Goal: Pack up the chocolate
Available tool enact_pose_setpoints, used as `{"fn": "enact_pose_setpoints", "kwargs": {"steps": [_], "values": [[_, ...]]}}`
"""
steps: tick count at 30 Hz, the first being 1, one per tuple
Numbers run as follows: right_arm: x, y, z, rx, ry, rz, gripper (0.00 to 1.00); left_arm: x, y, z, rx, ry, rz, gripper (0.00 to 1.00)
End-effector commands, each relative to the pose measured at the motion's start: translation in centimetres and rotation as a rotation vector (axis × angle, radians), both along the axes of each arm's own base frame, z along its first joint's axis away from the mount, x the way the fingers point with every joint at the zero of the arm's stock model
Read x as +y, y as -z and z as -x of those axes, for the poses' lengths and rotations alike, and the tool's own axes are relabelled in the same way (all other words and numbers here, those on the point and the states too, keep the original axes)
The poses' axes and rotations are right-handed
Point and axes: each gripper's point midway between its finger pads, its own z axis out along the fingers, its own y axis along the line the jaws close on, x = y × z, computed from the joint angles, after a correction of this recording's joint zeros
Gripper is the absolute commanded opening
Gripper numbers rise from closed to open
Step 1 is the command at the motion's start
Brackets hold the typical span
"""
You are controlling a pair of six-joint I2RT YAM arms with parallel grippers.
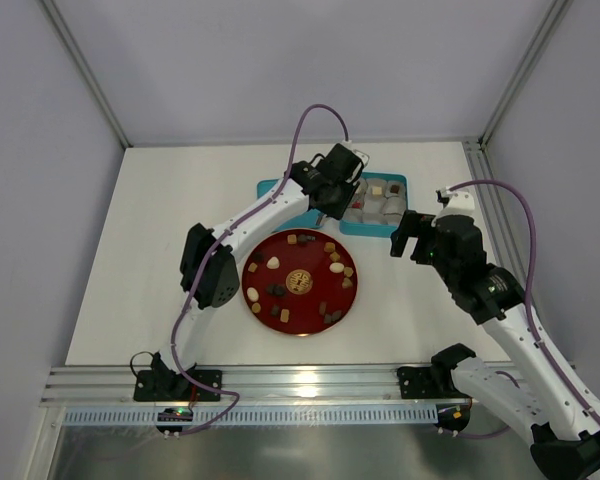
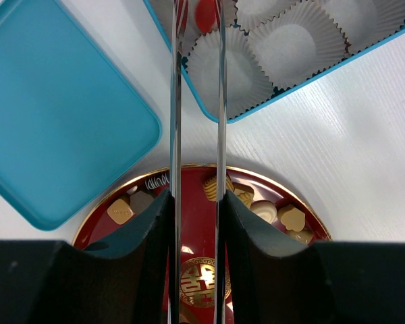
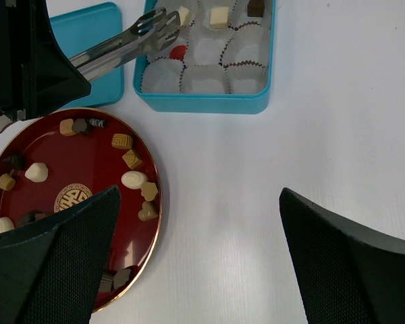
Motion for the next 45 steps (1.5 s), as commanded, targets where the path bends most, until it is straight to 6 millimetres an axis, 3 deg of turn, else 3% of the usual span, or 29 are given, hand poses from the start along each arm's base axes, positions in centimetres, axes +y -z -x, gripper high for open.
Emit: {"fn": "enact_pose_setpoints", "kwargs": {"steps": [1,10,18,24,29,31,33,34,36,41,45], "values": [[-0.3,-1.8,-0.2,-0.056,0.007,-0.007,1.00,-0.5,-2.4,-1.2,-0.073,0.003,0.036,0.35],[-0.3,-1.9,-0.2,-0.056,0.007,-0.007,1.00,-0.5,-3.6,-1.3,-0.093,0.004,0.053,0.35],[-0.2,-2.0,-0.3,-0.059,0.008,-0.010,1.00,-0.2,-6.9,-0.7,-0.127,0.011,0.101,0.35],[-0.2,-2.1,-0.2,-0.060,0.005,-0.012,1.00,0.8,-9.8,1.2,-0.123,0.009,0.155,0.35],[-0.2,-2.2,0.0,-0.063,0.002,-0.015,1.00,3.3,-11.8,3.8,-0.117,-0.007,0.181,0.35],[-0.2,-2.0,0.0,-0.057,0.001,-0.014,1.00,4.3,-11.0,4.9,-0.086,-0.015,0.167,0.35],[-0.3,-2.0,0.1,-0.057,0.003,-0.015,1.00,5.3,-12.0,6.3,-0.082,-0.014,0.186,0.35],[-0.3,-2.0,0.1,-0.057,0.003,-0.014,1.00,6.0,-10.9,7.2,-0.050,-0.013,0.161,0.35],[-0.3,-1.8,0.2,-0.053,0.002,-0.011,1.00,7.0,-11.5,8.8,-0.034,-0.002,0.173,0.35],[-0.4,-1.4,0.2,-0.045,0.009,-0.003,1.00,9.6,-9.4,13.1,0.084,0.024,0.126,0.35],[-0.5,-1.1,0.1,-0.037,0.013,0.001,1.00,10.7,-7.8,17.1,0.179,0.076,0.087,0.35]]}}
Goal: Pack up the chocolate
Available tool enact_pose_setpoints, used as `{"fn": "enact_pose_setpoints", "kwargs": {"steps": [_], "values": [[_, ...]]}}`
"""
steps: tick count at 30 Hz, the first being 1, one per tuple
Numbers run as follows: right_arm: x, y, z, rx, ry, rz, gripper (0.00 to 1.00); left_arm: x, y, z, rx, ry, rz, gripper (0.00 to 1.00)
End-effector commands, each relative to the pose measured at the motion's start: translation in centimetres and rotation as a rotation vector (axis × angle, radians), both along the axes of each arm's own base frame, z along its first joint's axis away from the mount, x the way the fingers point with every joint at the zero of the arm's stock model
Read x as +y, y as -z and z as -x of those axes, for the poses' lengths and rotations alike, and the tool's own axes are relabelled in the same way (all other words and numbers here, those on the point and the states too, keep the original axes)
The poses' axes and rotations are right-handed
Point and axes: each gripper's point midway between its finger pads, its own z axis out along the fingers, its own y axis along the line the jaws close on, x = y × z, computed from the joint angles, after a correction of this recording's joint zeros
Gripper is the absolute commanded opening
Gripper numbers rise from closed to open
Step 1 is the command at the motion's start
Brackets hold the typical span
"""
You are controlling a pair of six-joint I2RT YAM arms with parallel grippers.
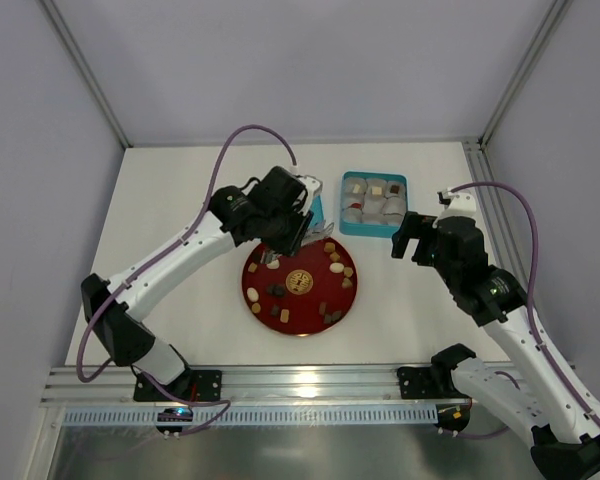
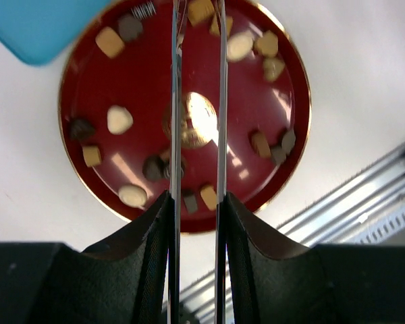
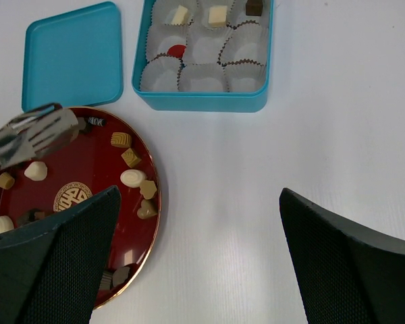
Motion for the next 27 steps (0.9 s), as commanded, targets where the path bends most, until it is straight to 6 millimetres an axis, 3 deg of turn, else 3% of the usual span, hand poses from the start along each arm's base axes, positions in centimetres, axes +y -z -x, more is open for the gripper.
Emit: {"fn": "enact_pose_setpoints", "kwargs": {"steps": [1,5,13,19,27], "values": [[-0.3,-1.0,-0.3,-0.034,0.012,0.003,1.00,0.9,0.5,4.8,0.100,0.068,-0.007,0.35],[-0.2,-0.9,-0.4,-0.031,0.012,0.003,1.00,1.5,1.6,8.1,0.136,0.096,-0.044,0.35],[-0.4,-0.5,-0.4,-0.019,0.020,0.010,1.00,2.1,2.9,11.2,0.188,0.095,-0.048,0.38],[-0.4,-0.4,-0.3,-0.018,0.023,0.008,1.00,0.9,3.7,12.4,0.203,0.112,-0.064,0.38],[-0.7,-0.6,0.0,-0.025,0.027,0.011,1.00,0.4,4.6,12.4,0.179,0.106,-0.118,0.38]]}}
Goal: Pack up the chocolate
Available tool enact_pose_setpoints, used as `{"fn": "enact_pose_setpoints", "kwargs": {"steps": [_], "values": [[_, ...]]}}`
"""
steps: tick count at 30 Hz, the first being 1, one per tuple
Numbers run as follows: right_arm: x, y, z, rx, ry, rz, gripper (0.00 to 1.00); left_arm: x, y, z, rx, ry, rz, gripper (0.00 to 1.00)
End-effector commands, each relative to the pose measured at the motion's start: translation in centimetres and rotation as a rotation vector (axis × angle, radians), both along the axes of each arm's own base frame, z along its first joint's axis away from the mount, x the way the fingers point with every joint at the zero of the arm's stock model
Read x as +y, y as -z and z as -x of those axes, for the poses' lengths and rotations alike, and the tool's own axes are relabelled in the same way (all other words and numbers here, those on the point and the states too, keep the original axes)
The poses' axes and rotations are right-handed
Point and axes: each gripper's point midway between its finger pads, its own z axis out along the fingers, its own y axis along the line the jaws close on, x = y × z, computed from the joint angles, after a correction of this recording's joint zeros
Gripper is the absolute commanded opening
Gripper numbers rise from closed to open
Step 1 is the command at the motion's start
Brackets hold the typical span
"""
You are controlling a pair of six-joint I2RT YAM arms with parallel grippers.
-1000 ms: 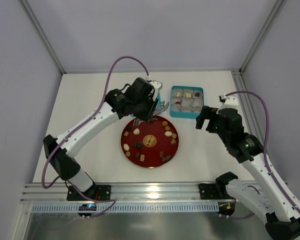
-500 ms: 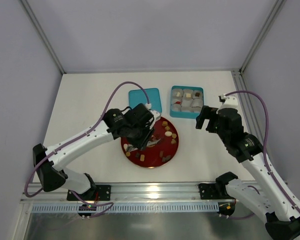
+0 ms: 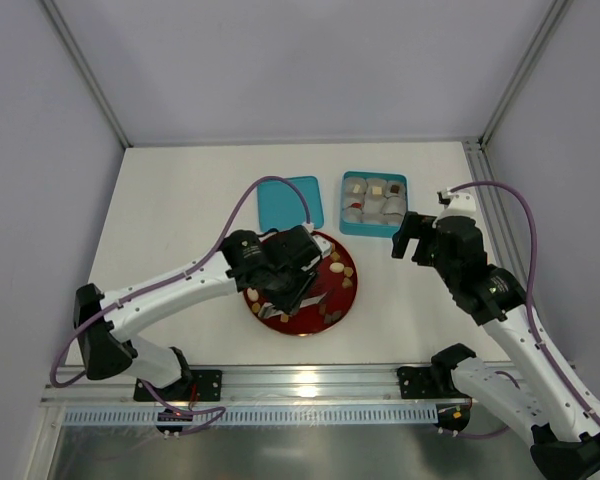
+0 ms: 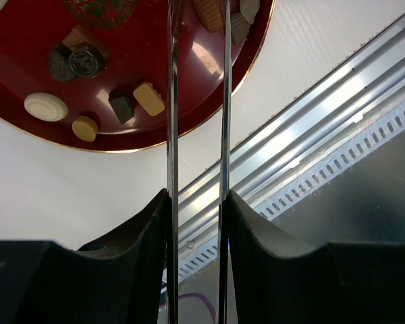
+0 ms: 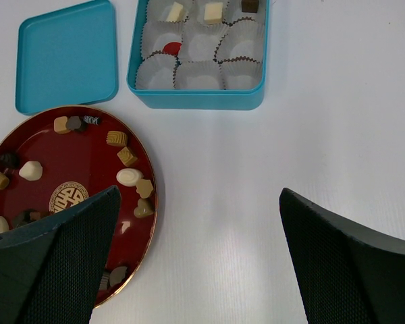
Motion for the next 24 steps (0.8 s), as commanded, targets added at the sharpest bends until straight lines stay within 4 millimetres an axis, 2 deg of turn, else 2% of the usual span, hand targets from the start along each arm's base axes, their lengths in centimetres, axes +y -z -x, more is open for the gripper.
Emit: {"fn": "enact_pose_setpoints", "kwargs": {"steps": [1,12,24], "values": [[-0.5,-0.8,0.0,-0.033,0.019,0.004,1.00,-0.5,-0.1,-0.4,-0.030,-0.012,-0.007,0.38],[-0.7,-0.7,0.3,-0.034,0.021,0.002,1.00,-0.7,1.0,0.1,-0.033,-0.003,-0.067,0.38],[-0.8,-0.7,0.4,-0.035,0.025,0.002,1.00,-0.9,1.2,0.5,-0.026,0.013,-0.065,0.38]]}}
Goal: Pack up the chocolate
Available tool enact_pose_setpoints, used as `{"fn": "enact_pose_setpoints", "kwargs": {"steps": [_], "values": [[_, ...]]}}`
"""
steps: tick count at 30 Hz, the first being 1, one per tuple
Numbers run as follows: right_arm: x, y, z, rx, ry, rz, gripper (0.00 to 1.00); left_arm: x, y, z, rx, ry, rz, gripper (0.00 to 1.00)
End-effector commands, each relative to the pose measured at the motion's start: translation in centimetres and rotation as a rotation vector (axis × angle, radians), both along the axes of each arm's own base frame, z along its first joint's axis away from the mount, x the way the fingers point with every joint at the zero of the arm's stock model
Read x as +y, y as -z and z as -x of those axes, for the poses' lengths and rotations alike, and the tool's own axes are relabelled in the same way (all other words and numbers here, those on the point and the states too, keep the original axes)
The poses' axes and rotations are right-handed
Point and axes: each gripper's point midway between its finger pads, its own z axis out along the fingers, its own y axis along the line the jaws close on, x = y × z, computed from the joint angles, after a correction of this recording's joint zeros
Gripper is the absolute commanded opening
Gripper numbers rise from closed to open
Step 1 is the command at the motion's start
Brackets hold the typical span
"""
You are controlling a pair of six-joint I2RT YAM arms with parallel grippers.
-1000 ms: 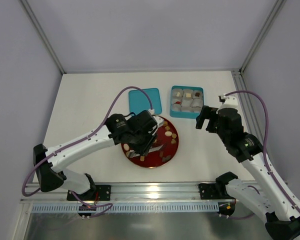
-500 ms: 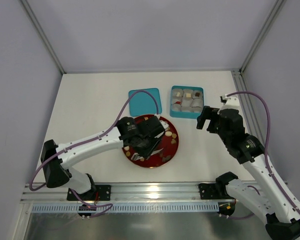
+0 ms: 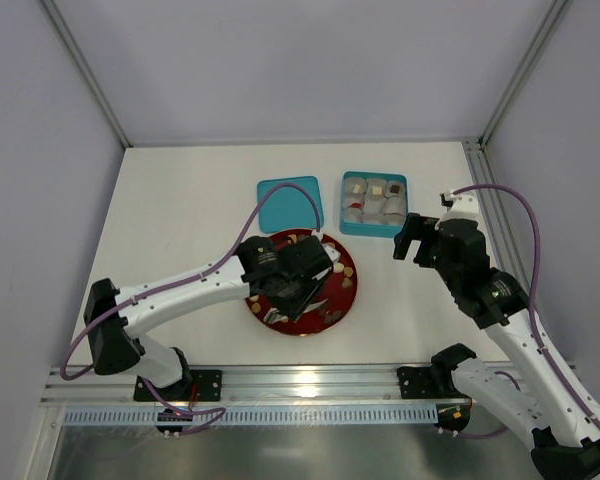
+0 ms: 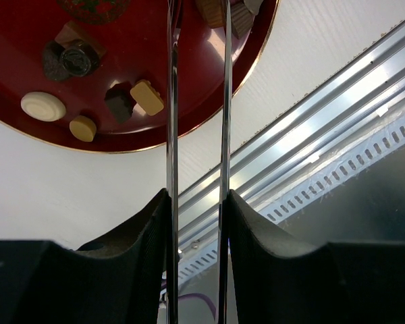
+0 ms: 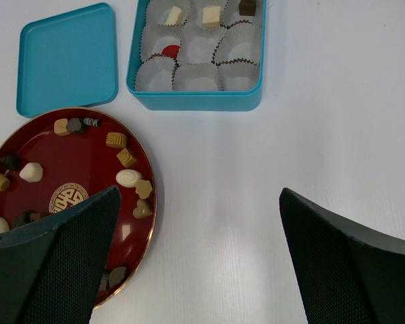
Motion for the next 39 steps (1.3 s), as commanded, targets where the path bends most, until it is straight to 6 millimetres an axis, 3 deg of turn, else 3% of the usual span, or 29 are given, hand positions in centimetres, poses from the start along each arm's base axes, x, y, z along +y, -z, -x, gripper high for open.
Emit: {"fn": "enact_pose_setpoints", "kwargs": {"steps": [1,32,39], "values": [[-0.4,-0.4,0.0,-0.020,0.018,0.005,1.00,-0.3,-0.6,0.0,-0.011,-0.009,0.015,0.38],[-0.6,-0.2,0.2,-0.018,0.024,0.004,1.00,0.2,1.1,0.7,0.025,0.010,-0.034,0.37],[-0.6,-0.4,0.1,-0.021,0.025,0.007,1.00,0.1,0.8,-0.2,-0.016,0.008,-0.038,0.19]]}}
